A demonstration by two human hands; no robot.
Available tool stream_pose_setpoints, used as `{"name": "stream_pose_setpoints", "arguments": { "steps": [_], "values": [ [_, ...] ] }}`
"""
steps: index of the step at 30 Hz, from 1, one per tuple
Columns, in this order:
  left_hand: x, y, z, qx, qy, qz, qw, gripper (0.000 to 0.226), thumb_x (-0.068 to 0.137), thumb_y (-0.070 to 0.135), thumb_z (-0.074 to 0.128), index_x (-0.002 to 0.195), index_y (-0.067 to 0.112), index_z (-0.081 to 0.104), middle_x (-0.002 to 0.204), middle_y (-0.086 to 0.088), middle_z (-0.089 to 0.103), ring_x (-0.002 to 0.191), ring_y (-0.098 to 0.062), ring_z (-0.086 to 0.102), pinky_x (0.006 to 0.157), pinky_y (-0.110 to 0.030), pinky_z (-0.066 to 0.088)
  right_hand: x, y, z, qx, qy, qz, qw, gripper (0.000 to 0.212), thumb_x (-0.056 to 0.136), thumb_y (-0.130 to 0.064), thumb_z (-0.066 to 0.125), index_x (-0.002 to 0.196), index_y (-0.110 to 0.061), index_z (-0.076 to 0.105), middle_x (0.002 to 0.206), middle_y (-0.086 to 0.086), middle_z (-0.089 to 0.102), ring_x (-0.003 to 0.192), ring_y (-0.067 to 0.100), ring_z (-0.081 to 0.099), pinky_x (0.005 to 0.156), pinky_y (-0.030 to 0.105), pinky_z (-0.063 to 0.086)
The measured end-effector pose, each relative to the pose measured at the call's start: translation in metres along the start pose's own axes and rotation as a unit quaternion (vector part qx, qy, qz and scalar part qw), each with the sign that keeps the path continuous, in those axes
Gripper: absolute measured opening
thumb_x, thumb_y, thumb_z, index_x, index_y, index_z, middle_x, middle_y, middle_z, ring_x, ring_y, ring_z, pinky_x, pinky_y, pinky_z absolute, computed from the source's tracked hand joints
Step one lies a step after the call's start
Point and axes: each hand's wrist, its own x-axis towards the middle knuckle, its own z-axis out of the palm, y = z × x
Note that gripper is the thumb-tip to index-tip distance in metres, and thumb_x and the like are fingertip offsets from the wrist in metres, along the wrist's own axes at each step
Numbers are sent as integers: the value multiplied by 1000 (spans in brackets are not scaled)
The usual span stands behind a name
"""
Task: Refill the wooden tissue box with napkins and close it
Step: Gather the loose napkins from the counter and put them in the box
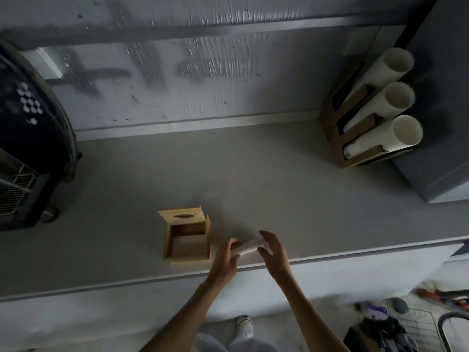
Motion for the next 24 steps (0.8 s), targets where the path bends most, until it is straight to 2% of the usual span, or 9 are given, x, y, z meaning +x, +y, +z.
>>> {"name": "stream_pose_setpoints", "arguments": {
  "steps": [3, 6, 10, 12, 15, 17, 20, 22, 24],
  "values": [
    [0, -5, 7, 20, 5, -24, 999, 31, 92, 26, 50, 122, 23, 45, 111, 2, 55, 102, -8, 56, 84, -21, 52, 2, 1, 6, -12, 9, 16, 1000, 53, 80, 4, 61, 112, -40, 56, 110, -9, 66, 102, 8, 63, 85, 22, 48],
    [5, 3, 11, 5, 32, -2, 999, 33, 91, 45, 45, 115, 23, 49, 104, 4, 55, 93, 2, 53, 75, -7, 43, 2, -4, 12, -33, 6, -1, 999, 50, 84, 2, 58, 127, -23, 55, 125, -5, 62, 115, 13, 57, 94, 17, 42],
    [13, 7, 14, 20, 39, 11, 999, 21, 90, 11, 48, 108, 17, 56, 107, 0, 59, 99, -9, 55, 88, -22, 46, 1, 0, 15, -51, 15, -59, 997, 67, 86, 5, 52, 147, -12, 30, 151, -1, 37, 137, 10, 37, 111, 19, 30],
    [13, 6, 14, 31, 34, 20, 999, 17, 95, 23, 47, 109, 21, 56, 108, 2, 59, 101, -6, 55, 93, -22, 47, 2, 1, 13, -59, 17, -73, 995, 71, 85, 4, 49, 149, -9, 23, 156, 3, 29, 141, 9, 29, 114, 21, 26],
    [12, -2, 14, 26, 58, 35, 997, 55, 85, 69, 29, 111, 28, 54, 107, 6, 59, 100, -2, 57, 89, -17, 47, -4, 1, 12, -91, -5, -83, 992, 71, 79, 9, 49, 145, -11, 34, 149, 2, 40, 136, 3, 34, 112, 13, 25],
    [12, -6, 15, 17, 74, 25, 997, 63, 82, 75, 26, 113, 28, 54, 111, 5, 58, 103, -2, 56, 91, -13, 44, -6, 5, 15, -83, -1, -75, 994, 70, 78, 11, 50, 143, -14, 39, 145, -2, 44, 133, 1, 38, 112, 21, 31],
    [8, 7, 15, 35, 51, 2, 998, 19, 94, 29, 49, 112, 29, 53, 121, 2, 52, 112, -4, 49, 104, -17, 38, -7, 10, 21, -61, -5, -58, 996, 67, 80, 9, 49, 141, -16, 40, 143, -7, 45, 131, -8, 37, 111, 26, 34],
    [8, 12, 14, 27, 66, 0, 997, 34, 86, 6, 53, 110, 28, 53, 124, 0, 50, 116, -9, 46, 107, -23, 38, -10, 8, 23, -51, 12, -48, 997, 67, 80, 12, 48, 141, -17, 41, 142, -7, 46, 130, -10, 37, 109, 15, 30],
    [8, 13, 13, 19, 69, 6, 997, 32, 83, 11, 52, 110, 27, 52, 123, -3, 48, 117, -13, 46, 105, -24, 40, -12, 7, 22, -37, 25, -37, 998, 65, 81, 12, 49, 138, -18, 44, 139, -6, 49, 129, 0, 43, 107, 12, 31]
  ]
}}
